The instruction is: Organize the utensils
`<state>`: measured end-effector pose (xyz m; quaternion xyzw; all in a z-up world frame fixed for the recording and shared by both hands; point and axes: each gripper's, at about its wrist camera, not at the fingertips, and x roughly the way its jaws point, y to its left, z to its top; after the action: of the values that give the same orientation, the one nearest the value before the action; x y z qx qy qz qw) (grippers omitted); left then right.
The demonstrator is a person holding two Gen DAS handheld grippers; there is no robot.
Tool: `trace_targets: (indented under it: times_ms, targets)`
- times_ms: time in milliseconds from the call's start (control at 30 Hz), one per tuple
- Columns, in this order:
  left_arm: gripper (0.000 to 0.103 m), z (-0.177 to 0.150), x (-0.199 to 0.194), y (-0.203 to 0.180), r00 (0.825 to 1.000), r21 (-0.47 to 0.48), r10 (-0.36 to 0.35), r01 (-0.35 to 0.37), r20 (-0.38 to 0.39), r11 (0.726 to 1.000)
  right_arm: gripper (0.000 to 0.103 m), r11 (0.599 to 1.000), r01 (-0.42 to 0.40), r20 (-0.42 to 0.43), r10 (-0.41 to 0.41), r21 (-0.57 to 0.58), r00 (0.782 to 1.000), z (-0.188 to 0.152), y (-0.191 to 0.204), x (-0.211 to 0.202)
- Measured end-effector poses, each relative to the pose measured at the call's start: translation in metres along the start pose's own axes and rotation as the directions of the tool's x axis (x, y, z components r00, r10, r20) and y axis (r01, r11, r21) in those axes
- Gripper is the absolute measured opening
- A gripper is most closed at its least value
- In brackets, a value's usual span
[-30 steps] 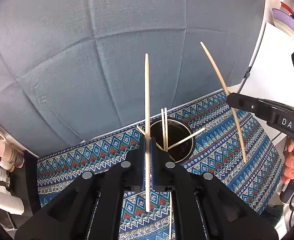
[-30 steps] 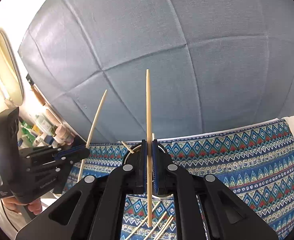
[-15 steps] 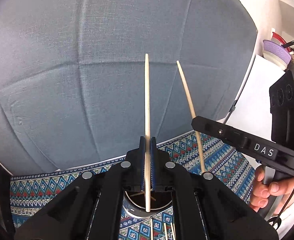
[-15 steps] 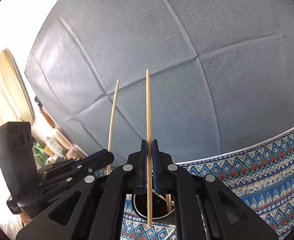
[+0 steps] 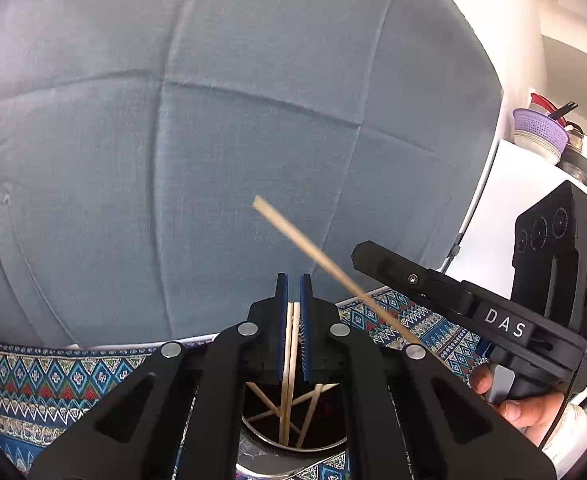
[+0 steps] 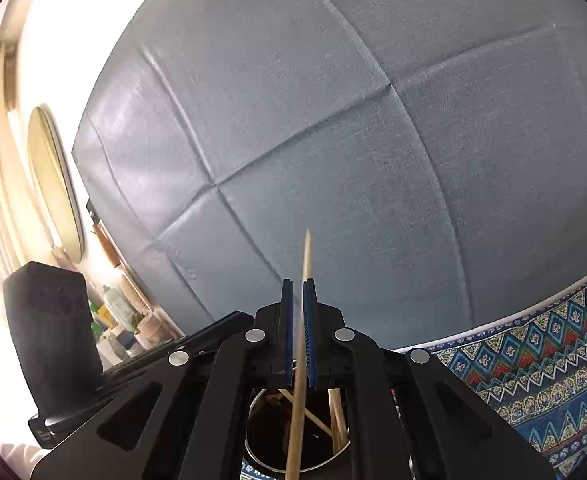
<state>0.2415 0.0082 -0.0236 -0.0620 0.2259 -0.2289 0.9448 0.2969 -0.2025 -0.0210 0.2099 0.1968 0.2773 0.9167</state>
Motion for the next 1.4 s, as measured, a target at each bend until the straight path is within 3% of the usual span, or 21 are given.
trace_targets:
  times_ms: [333, 500, 567, 633, 667, 700, 733, 767, 833, 900, 967, 1133, 1267, 1400]
  targets:
    - [0.006, -0.010, -0.021, 0.029, 0.999, -0.061, 0.048, -0.049, -0.016, 0.997, 0.006, 1.000, -0.025, -0.068, 0.025, -0.003, 0.997, -0.019, -0.002, 0.004]
    - [0.019, -0.014, -0.029, 0.036, 0.997, -0.077, 0.071, -0.073, -0.028, 0.994, 0.009, 0.999, -0.039, -0.076, 0.041, 0.033, 0.996, -0.020, -0.006, -0.006]
    - [0.037, -0.015, -0.034, 0.038, 0.996, -0.079, 0.084, -0.087, -0.031, 0.993, 0.009, 0.999, -0.032, -0.084, 0.033, 0.019, 0.996, -0.015, -0.004, -0.009]
    - [0.045, -0.015, -0.040, 0.039, 0.995, -0.083, 0.097, -0.099, -0.023, 0.992, 0.010, 1.000, -0.019, -0.118, 0.019, 0.001, 0.993, -0.010, -0.004, -0.012]
    - [0.054, -0.015, -0.043, 0.040, 0.994, -0.087, 0.105, -0.107, -0.021, 0.990, 0.014, 1.000, 0.007, -0.141, -0.010, -0.018, 0.990, -0.006, -0.003, -0.011]
    - [0.059, -0.015, -0.046, 0.042, 0.993, -0.091, 0.116, -0.118, -0.018, 0.989, 0.024, 0.999, 0.025, -0.171, -0.031, -0.036, 0.985, -0.003, -0.002, -0.009]
    - [0.062, -0.016, -0.050, 0.044, 0.992, -0.093, 0.123, -0.123, -0.013, 0.988, 0.034, 0.997, 0.041, -0.211, -0.053, -0.058, 0.976, 0.000, 0.000, -0.005]
    - [0.064, -0.016, -0.054, 0.045, 0.992, -0.094, 0.127, -0.127, -0.010, 0.987, 0.037, 0.994, 0.062, -0.257, -0.083, -0.089, 0.963, 0.002, 0.001, -0.001]
    - [0.076, -0.019, -0.060, 0.050, 0.988, -0.097, 0.153, -0.154, -0.014, 0.983, 0.037, 0.986, 0.077, -0.329, -0.124, -0.151, 0.936, 0.005, 0.006, 0.007]
    - [0.077, -0.023, -0.066, 0.055, 0.987, -0.100, 0.162, -0.163, -0.015, 0.982, 0.037, 0.971, 0.100, -0.389, -0.181, -0.219, 0.903, 0.006, 0.011, 0.016]
    - [0.087, -0.028, -0.070, 0.061, 0.983, -0.110, 0.178, -0.181, -0.035, 0.977, 0.037, 0.952, 0.113, -0.433, -0.232, -0.284, 0.871, 0.005, 0.015, 0.025]
    - [0.092, -0.044, -0.080, 0.077, 0.977, -0.147, 0.204, -0.211, -0.063, 0.966, 0.033, 0.910, 0.095, -0.507, -0.309, -0.404, 0.805, -0.006, 0.026, 0.044]
    - [0.092, -0.058, -0.087, 0.087, 0.974, -0.189, 0.207, -0.220, -0.087, 0.957, 0.017, 0.880, 0.087, -0.545, -0.363, -0.466, 0.755, -0.016, 0.033, 0.061]
    - [0.092, -0.068, -0.090, 0.093, 0.973, -0.224, 0.204, -0.224, -0.109, 0.949, 0.017, 0.869, 0.096, -0.549, -0.389, -0.486, 0.740, -0.017, 0.035, 0.067]
